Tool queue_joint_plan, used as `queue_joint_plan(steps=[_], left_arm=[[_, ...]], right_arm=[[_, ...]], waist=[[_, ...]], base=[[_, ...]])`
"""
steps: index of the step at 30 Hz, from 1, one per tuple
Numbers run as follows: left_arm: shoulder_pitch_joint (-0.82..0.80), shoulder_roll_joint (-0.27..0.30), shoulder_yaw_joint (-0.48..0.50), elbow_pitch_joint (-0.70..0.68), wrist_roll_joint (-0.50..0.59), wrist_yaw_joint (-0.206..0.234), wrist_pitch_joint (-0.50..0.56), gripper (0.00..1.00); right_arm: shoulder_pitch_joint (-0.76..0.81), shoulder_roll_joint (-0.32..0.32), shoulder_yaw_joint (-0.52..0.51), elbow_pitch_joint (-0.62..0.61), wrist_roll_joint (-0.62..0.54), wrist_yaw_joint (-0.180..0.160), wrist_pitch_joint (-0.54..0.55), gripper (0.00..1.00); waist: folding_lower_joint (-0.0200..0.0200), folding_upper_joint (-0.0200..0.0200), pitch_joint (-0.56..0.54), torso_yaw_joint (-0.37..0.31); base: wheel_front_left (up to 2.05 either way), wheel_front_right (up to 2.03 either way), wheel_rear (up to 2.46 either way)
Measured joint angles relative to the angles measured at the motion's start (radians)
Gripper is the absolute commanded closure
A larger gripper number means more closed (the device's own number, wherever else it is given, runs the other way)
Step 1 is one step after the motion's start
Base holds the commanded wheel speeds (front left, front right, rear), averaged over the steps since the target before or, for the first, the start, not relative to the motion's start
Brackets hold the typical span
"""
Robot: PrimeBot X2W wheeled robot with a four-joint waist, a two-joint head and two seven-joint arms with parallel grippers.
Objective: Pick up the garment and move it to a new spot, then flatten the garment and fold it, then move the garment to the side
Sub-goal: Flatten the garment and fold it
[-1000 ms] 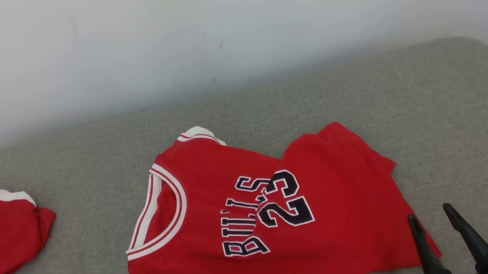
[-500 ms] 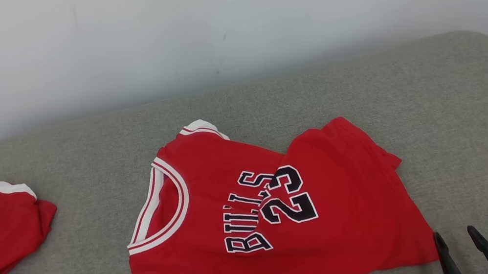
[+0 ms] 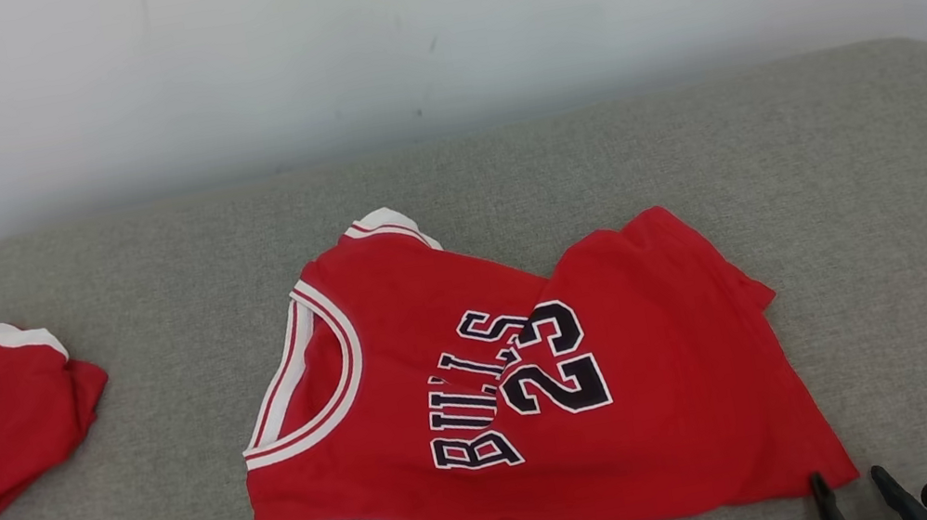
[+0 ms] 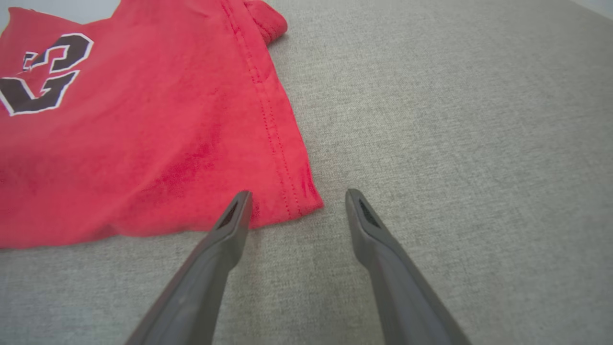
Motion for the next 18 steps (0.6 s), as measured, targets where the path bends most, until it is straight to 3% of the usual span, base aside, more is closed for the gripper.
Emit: queue_joint_plan(steps=[8,9,10,12,13,18], left_arm=[[-0.053,0.008,-0.047,0.081,-0.057,-0.001,-0.012,0.00],[-0.057,0.008,-0.058,0.086,-0.067,0.000,-0.014,0.00],[-0.061,0.009,-0.065,0.090,-0.076,0.000,-0.015,0.16],[-0.066,0.011,-0.076,0.093,-0.094,0.001,-0.014,0.93],[-0.067,0.012,-0.086,0.092,-0.107,0.002,-0.014,1.00],[-0.068,0.008,-0.122,0.028,-0.175,0.002,-0.003,1.00]], right_arm=[[-0.074,0.016,0.005,0.124,0.051,0.000,-0.005,0.00],[-0.079,0.017,0.007,0.130,0.062,0.000,-0.006,0.60],[-0.081,0.018,0.011,0.132,0.069,0.000,-0.007,1.00],[-0.083,0.018,0.022,0.132,0.081,0.000,-0.006,1.00],[-0.082,0.019,0.028,0.128,0.087,0.000,-0.006,1.00],[-0.064,0.021,0.055,0.050,0.108,0.000,-0.003,1.00]], waist=[[-0.0001,-0.0001,0.020,0.002],[-0.0002,-0.0001,0.020,0.004],[-0.0001,-0.0002,0.018,0.005],[-0.0001,-0.0001,0.017,0.008],[-0.0001,-0.0001,0.016,0.009],[0.0000,0.0002,0.012,0.010]], base=[[0.00,0.00,0.00],[0.00,0.00,0.00],[0.00,0.00,0.00],[0.00,0.00,0.00],[0.00,0.00,0.00],[0.00,0.00,0.00]])
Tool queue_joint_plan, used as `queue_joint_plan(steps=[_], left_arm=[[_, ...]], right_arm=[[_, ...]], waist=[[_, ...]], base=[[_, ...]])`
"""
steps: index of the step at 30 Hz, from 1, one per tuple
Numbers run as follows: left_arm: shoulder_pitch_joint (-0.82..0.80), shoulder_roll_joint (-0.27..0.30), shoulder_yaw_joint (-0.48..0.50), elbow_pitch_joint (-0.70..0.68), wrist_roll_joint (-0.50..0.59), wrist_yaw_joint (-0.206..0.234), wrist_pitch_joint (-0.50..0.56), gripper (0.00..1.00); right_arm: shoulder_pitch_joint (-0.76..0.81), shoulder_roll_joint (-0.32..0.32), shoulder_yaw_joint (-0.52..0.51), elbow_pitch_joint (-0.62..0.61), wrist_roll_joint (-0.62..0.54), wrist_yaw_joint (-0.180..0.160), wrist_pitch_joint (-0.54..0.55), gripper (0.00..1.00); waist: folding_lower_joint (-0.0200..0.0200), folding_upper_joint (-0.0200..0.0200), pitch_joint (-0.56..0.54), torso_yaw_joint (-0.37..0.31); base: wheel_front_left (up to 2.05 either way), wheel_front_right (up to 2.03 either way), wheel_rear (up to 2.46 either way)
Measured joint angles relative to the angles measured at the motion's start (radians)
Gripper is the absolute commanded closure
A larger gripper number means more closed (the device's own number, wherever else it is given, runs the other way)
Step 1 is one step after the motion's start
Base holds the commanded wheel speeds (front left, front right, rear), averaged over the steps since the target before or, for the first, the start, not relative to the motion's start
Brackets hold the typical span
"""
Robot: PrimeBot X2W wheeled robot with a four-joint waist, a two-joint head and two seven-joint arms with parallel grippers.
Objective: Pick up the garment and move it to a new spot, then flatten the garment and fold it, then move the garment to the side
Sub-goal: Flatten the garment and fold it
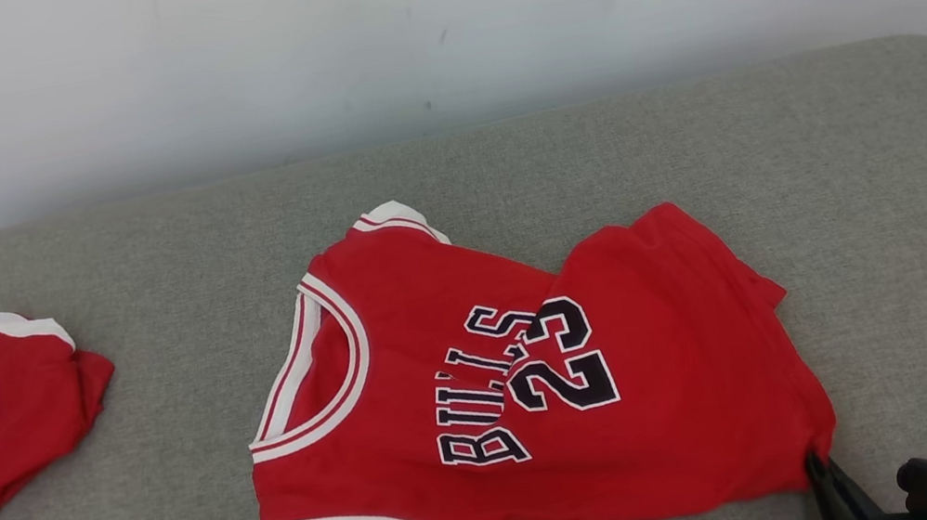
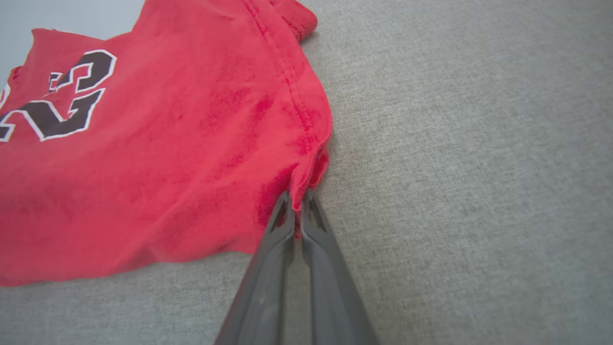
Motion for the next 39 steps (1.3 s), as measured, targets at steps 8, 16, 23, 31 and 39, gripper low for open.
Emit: queue_joint_plan(steps=[8,16,23,31,39], left_arm=[[-0.042,0.029,0.013,-0.214,-0.084,-0.002,0.003,1.00],[-0.313,0.131,0.023,-0.352,-0.177,-0.002,0.060,1.00],[-0.655,0.169,0.050,-0.348,-0.255,-0.002,0.188,1.00],[-1.203,0.193,0.077,-0.188,-0.257,0.006,0.277,1.00],[-1.716,0.175,0.066,0.034,-0.221,0.006,0.252,1.00]], right_arm=[[-0.003,-0.017,0.040,-0.198,0.034,0.000,0.000,1.00],[-0.177,-0.074,0.119,-0.300,0.099,0.000,0.002,1.00],[-0.425,-0.112,0.119,-0.350,0.182,0.000,0.073,1.00],[-0.876,-0.162,0.040,-0.332,0.249,0.000,0.218,1.00],[-1.342,-0.170,-0.012,-0.182,0.201,0.000,0.305,1.00]], waist=[[0.0001,0.0000,0.012,-0.011],[0.0000,0.0000,0.053,-0.031],[0.0001,0.0001,0.132,-0.040],[0.0004,0.0002,0.299,-0.047],[0.0004,0.0002,0.465,-0.051]], base=[[0.00,0.00,0.00],[0.00,0.00,0.00],[0.00,0.00,0.00],[0.00,0.00,0.00],[0.00,0.00,0.00]])
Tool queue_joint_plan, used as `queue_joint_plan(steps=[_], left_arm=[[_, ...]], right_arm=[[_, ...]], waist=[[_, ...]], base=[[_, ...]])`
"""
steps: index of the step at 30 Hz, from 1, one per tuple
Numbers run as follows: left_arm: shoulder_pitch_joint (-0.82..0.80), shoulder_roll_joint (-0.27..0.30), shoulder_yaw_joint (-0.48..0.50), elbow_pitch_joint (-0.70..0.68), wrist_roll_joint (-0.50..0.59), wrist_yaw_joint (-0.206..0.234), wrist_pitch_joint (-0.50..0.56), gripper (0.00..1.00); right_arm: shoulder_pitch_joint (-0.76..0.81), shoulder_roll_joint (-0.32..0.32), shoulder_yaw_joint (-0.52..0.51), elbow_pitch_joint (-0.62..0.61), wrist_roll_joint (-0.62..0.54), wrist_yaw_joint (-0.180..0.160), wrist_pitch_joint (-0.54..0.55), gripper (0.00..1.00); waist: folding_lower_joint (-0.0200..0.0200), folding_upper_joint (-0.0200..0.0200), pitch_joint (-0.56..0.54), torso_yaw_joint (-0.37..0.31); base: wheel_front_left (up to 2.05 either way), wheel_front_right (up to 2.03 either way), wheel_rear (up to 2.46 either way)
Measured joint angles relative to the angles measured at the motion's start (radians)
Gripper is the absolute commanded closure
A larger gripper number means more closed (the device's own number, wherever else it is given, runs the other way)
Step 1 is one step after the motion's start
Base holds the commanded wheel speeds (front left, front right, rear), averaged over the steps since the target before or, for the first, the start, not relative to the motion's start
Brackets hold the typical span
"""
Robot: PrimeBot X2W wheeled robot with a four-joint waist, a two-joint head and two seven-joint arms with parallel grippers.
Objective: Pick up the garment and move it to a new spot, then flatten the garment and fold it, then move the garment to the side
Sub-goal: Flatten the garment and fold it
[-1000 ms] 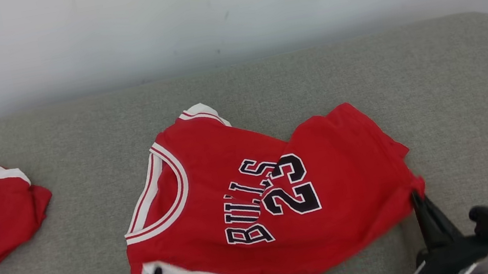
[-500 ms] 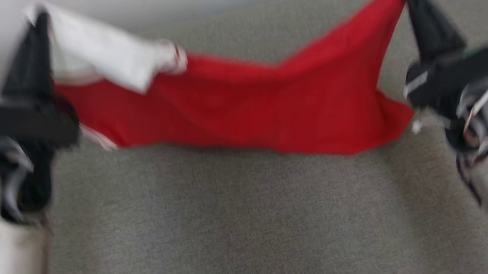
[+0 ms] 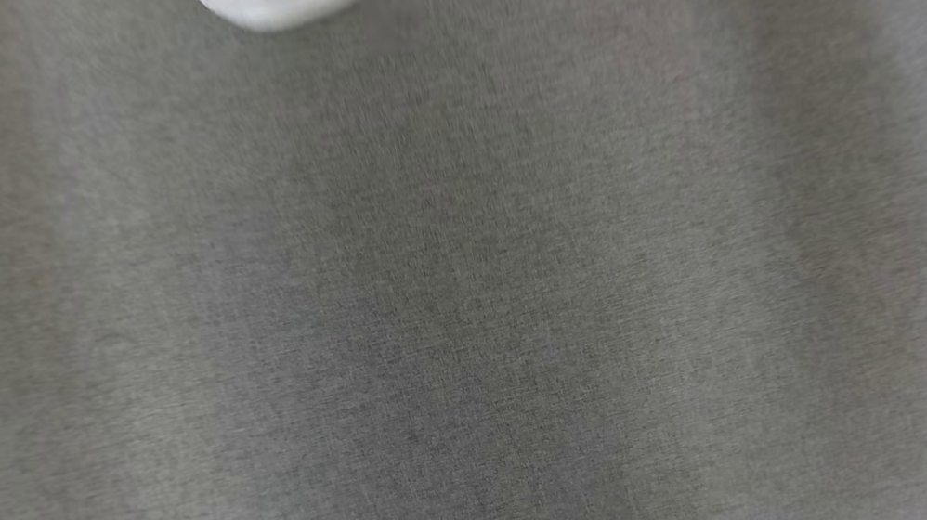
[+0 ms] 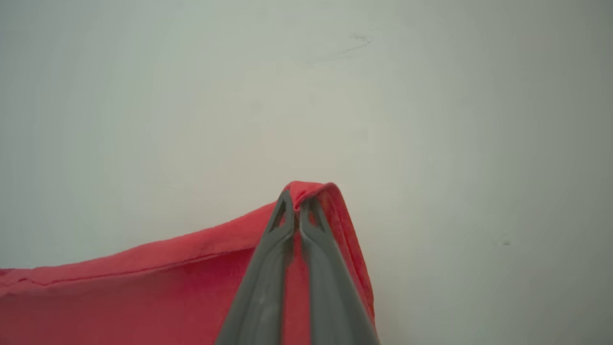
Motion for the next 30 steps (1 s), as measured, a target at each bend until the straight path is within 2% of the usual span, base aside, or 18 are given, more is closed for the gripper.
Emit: queue_joint_plan(steps=[5,11,18,30], left_arm=[[-0.212,0.009,-0.044,0.140,0.054,-0.001,-0.023,1.00],[-0.332,0.012,-0.076,0.270,0.078,-0.006,-0.046,1.00],[-0.391,0.019,-0.104,0.374,0.078,-0.007,-0.072,1.00],[-0.435,0.013,-0.191,0.429,0.038,-0.007,-0.090,1.00]], right_arm=[[-0.189,0.026,-0.006,0.123,-0.030,0.000,0.002,1.00],[-0.315,0.025,0.011,0.268,-0.053,0.000,-0.021,1.00],[-0.357,0.030,0.026,0.363,-0.060,0.000,-0.058,1.00],[-0.403,0.028,0.060,0.446,-0.049,0.000,-0.087,1.00]], waist=[[-0.0001,-0.0001,0.071,-0.008],[-0.0003,-0.0001,0.109,-0.028],[-0.0004,-0.0002,0.116,-0.036],[-0.0005,-0.0004,0.138,-0.036]], base=[[0.00,0.00,0.00],[0.00,0.00,0.00],[0.00,0.00,0.00],[0.00,0.00,0.00]])
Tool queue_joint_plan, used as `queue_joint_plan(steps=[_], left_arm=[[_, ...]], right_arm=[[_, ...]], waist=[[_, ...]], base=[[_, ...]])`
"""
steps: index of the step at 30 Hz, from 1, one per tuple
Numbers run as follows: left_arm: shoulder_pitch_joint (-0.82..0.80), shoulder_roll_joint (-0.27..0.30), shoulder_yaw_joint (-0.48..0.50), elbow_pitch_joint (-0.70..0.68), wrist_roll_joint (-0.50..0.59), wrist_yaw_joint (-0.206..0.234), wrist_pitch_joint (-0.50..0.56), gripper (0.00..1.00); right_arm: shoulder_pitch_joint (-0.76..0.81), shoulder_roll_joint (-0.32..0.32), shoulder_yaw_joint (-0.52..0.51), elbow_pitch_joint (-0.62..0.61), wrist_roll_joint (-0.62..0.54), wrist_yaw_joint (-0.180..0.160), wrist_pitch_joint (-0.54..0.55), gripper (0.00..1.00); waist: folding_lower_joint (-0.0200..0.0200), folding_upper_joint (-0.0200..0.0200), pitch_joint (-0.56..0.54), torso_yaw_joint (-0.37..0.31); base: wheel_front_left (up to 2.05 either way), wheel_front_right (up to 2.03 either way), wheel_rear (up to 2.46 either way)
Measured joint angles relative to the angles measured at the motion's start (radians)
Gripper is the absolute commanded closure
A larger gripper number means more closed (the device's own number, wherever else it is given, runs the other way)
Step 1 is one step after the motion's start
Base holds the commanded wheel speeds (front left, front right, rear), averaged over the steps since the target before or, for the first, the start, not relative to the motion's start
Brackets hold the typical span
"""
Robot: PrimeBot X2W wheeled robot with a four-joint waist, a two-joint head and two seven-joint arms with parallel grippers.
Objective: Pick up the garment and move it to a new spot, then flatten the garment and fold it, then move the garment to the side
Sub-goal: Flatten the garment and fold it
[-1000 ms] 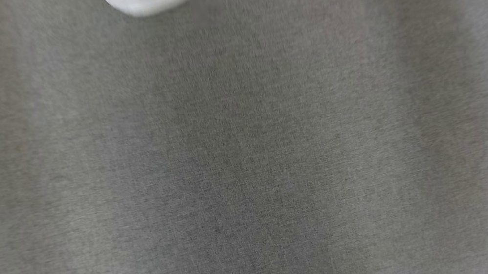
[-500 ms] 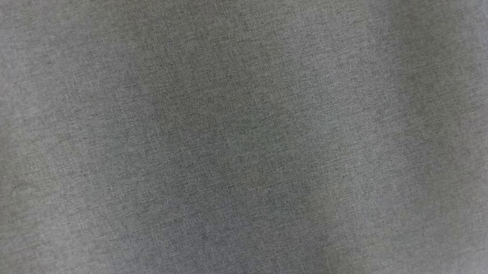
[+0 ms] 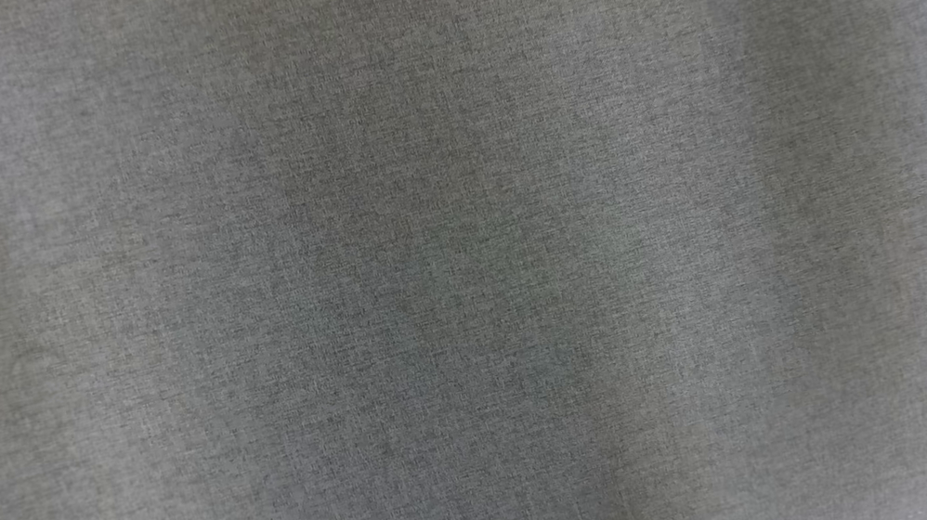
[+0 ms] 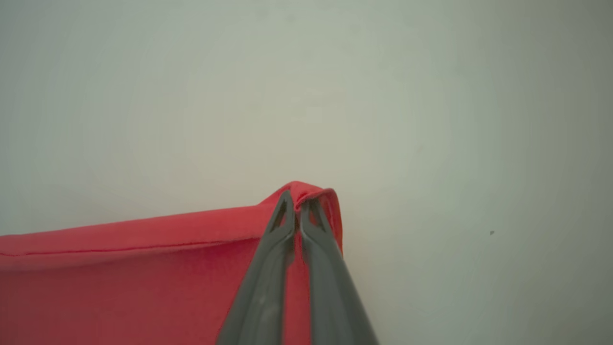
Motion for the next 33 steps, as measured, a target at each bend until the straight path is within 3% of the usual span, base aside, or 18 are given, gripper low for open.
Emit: queue_joint_plan(steps=[21,26,33], left_arm=[[0.015,0.002,-0.109,0.018,-0.076,0.000,-0.099,1.00],[0.137,0.022,-0.166,-0.077,-0.148,0.000,-0.095,1.00],[0.423,0.113,-0.213,-0.288,-0.269,0.000,-0.134,1.00]], right_arm=[[-0.015,0.005,0.072,0.086,0.033,0.000,-0.063,1.00],[0.091,0.016,0.118,0.051,0.090,0.000,-0.077,1.00],[0.328,0.011,0.187,-0.085,0.215,0.000,-0.106,1.00]], waist=[[0.0000,0.0000,-0.016,0.018],[0.0001,0.0001,-0.051,0.019],[0.0000,0.0000,-0.122,0.019]], base=[[0.00,0.00,0.00],[0.00,0.00,0.00],[0.00,0.00,0.00]])
